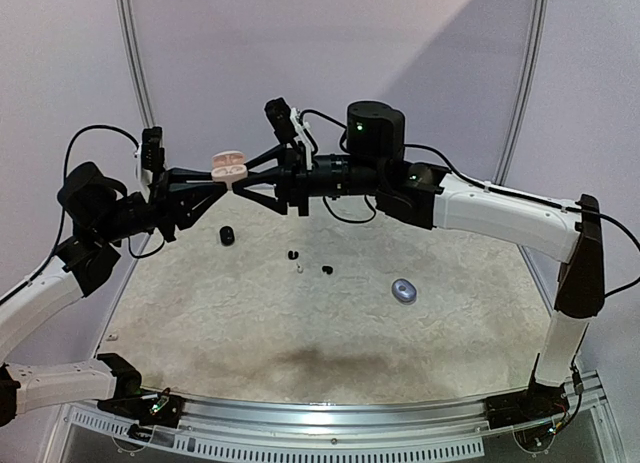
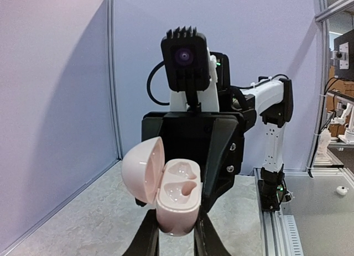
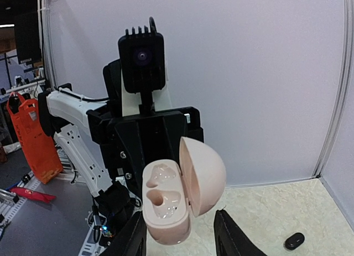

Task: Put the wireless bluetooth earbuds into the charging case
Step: Pass from the left arm to the right, then pick up the left earbud from the corner of the board.

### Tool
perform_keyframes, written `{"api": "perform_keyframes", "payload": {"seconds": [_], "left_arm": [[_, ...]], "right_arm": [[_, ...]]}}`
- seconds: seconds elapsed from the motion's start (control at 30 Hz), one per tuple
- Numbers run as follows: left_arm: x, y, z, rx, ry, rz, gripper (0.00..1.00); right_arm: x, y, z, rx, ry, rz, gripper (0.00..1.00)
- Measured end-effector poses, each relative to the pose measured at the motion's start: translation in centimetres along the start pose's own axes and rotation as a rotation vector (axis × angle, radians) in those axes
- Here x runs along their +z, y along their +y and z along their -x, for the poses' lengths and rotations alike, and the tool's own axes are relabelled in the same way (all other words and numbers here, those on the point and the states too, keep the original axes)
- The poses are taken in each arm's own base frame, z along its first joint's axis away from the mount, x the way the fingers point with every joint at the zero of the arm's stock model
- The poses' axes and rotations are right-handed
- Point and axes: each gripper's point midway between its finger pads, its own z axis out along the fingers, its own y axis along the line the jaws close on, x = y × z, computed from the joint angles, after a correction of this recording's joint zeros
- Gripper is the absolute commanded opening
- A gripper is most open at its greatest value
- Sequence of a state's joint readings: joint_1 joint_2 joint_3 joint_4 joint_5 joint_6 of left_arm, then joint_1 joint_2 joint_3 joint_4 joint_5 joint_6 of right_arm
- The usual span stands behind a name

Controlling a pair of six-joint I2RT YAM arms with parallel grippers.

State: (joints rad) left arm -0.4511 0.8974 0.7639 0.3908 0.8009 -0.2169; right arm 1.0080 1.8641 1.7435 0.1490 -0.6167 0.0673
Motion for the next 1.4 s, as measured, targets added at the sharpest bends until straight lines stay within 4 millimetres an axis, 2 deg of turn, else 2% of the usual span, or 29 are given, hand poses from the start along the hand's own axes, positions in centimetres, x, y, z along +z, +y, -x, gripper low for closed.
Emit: {"api": "perform_keyframes", "payload": {"seconds": [0.43, 0.6, 0.63, 0.7, 0.73, 0.83, 0.93, 1.13, 1.4], "left_arm": [[0.0, -0.1, 0.1, -0.013, -0.003, -0.005, 0.0], [0.0, -0.1, 0.2, -0.015, -0.005, -0.005, 0.0], [0.0, -0.1, 0.1, -0.015, -0.005, -0.004, 0.09], [0.0, 0.0, 0.1, -0.016, -0.004, 0.0, 0.44], [0.0, 0.1, 0.1, -0.018, -0.002, 0.003, 0.58], [0.0, 0.7, -0.5, -0.009, 0.017, 0.038, 0.79], [-0.2, 1.4, -1.9, -0.002, 0.07, 0.082, 0.87], [-1.2, 2.4, -4.9, 0.025, 0.237, 0.165, 0.92], [-3.3, 2.8, -6.9, 0.063, 0.469, 0.226, 0.98]], "right_arm": [[0.3, 0.6, 0.4, -0.015, -0.012, 0.045, 0.08], [0.3, 0.6, 0.5, -0.016, -0.012, 0.049, 0.0], [0.3, 0.6, 0.5, -0.016, -0.013, 0.049, 0.0], [0.3, 0.6, 0.5, -0.016, -0.013, 0.048, 0.0], [0.4, 0.6, 0.5, -0.016, -0.013, 0.045, 0.0], [0.4, 0.1, 0.3, -0.017, -0.015, 0.017, 0.0], [0.2, -0.8, -0.5, -0.014, -0.009, -0.042, 0.0], [-0.5, -2.5, -2.3, -0.009, 0.02, -0.15, 0.0], [-1.5, -3.5, -0.9, -0.034, -0.02, -0.205, 0.0]]}}
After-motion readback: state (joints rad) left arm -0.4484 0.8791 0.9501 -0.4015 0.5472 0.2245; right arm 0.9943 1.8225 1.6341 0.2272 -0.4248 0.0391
